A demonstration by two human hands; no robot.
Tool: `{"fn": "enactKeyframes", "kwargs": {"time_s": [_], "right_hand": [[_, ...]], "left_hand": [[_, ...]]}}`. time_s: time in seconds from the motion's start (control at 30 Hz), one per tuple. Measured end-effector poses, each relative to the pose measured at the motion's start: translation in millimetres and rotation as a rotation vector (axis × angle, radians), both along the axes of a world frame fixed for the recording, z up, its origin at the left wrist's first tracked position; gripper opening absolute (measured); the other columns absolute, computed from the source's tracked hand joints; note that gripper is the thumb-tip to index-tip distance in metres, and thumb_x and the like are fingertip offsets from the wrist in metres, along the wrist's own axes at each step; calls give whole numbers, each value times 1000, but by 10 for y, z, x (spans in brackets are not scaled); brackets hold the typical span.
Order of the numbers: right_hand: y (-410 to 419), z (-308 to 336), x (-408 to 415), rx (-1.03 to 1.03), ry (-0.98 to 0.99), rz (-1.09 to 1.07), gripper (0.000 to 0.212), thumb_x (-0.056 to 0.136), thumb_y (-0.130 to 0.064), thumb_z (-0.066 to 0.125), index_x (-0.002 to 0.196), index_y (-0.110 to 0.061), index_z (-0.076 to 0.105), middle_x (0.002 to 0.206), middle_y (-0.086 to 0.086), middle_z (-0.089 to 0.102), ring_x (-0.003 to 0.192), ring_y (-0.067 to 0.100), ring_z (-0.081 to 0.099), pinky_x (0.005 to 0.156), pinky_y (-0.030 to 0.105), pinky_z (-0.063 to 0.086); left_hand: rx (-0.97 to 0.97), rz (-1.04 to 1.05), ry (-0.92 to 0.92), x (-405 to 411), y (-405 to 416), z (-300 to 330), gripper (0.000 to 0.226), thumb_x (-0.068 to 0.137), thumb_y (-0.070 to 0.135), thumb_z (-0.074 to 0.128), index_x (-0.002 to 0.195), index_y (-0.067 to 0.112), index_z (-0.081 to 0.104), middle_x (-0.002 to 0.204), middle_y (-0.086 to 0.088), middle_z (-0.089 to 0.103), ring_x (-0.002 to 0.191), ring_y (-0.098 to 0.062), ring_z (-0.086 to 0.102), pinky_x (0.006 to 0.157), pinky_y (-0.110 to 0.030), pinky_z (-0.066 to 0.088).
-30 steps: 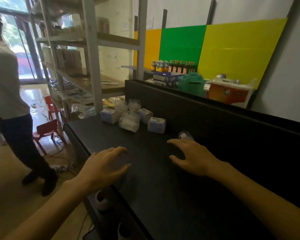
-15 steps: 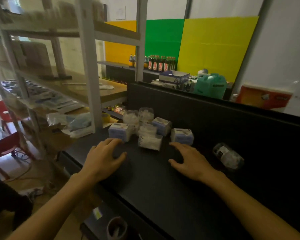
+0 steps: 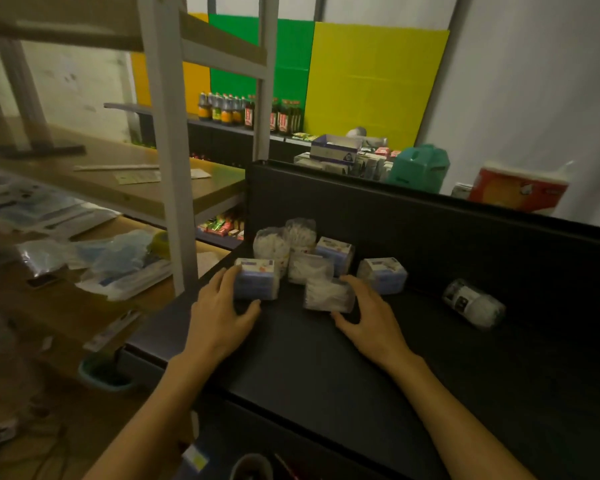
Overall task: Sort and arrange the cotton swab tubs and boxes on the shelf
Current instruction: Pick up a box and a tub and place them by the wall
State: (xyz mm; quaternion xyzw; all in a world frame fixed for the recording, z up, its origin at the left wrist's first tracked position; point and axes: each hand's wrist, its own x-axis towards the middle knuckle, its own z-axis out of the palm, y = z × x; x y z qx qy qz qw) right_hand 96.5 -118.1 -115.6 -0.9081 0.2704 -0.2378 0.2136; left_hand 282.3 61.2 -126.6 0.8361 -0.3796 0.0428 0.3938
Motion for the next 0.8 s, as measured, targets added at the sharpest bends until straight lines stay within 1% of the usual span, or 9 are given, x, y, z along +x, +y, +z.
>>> {"fn": "enactKeyframes", "kwargs": {"time_s": [0.07, 0.17, 0.23, 0.33, 0.4, 0.47, 0.53, 0.67, 0.8], "right_hand": [[5, -13, -46, -13, -33, -10, 67, 82, -40, 70, 139, -28, 38, 142, -4, 44, 127, 13, 44, 105, 34, 41], [28, -42, -98, -4, -109, -19, 62, 75, -47, 73, 127, -27, 46, 128, -5, 51, 112, 9, 50, 96, 34, 47], [54, -45, -109, 17, -130, -31, 61, 73, -49, 74, 123, -28, 47, 123, -5, 51, 108, 10, 52, 92, 34, 50], [78, -40, -129, 55, -102, -53, 68, 74, -47, 73, 131, -33, 39, 130, -2, 46, 113, 14, 48, 93, 32, 47], [90, -36, -148, 47, -79, -47, 72, 77, -50, 69, 138, -37, 32, 133, -2, 43, 116, 14, 46, 95, 33, 45], [101, -35, -153, -44, -17, -28, 75, 74, -60, 62, 139, -39, 32, 131, -4, 42, 115, 13, 43, 97, 31, 42], [110, -43, -141, -148, 42, -16, 80, 69, -69, 56, 139, -38, 32, 125, -6, 40, 110, 11, 41, 95, 28, 38], [134, -52, -123, -240, 74, -32, 85, 69, -66, 62, 142, -34, 32, 121, -3, 38, 103, 9, 38, 92, 24, 37], [167, -45, -166, -255, 49, -114, 83, 71, -61, 67, 141, -28, 37, 117, -1, 37, 99, 11, 37, 90, 27, 42]], "left_hand": [[-22, -17, 8, 9, -6, -24, 71, 81, 39, 67, 140, 28, 30, 146, -4, 35, 131, -24, 36, 104, -51, 39], [-30, -28, -47, 27, 2, -22, 65, 80, 37, 69, 135, 25, 35, 147, -5, 34, 131, -23, 36, 104, -50, 39], [-28, -51, -74, 27, -2, -11, 61, 80, 36, 70, 130, 24, 36, 149, -5, 32, 132, -22, 37, 104, -49, 39], [-56, -98, -58, 11, -14, 3, 57, 79, 34, 71, 122, 26, 35, 139, -8, 43, 125, -22, 45, 100, -48, 44], [-91, -115, -50, 5, -21, 8, 53, 79, 32, 72, 117, 26, 35, 132, -8, 48, 119, -21, 49, 97, -43, 46], [-137, -106, -38, 21, -19, -3, 54, 78, 30, 73, 118, 25, 37, 130, -7, 48, 117, -22, 50, 93, -38, 48], [-170, -96, -31, 49, -13, -25, 61, 77, 31, 73, 125, 25, 36, 132, -5, 46, 119, -22, 49, 92, -38, 49], [-136, -86, -73, 84, -27, -54, 68, 79, 35, 71, 135, 26, 35, 140, -2, 38, 124, -23, 43, 97, -45, 45], [-95, -134, -6, 95, -27, -67, 65, 81, 35, 69, 137, 24, 37, 140, -4, 42, 124, -22, 45, 98, -47, 45]]}}
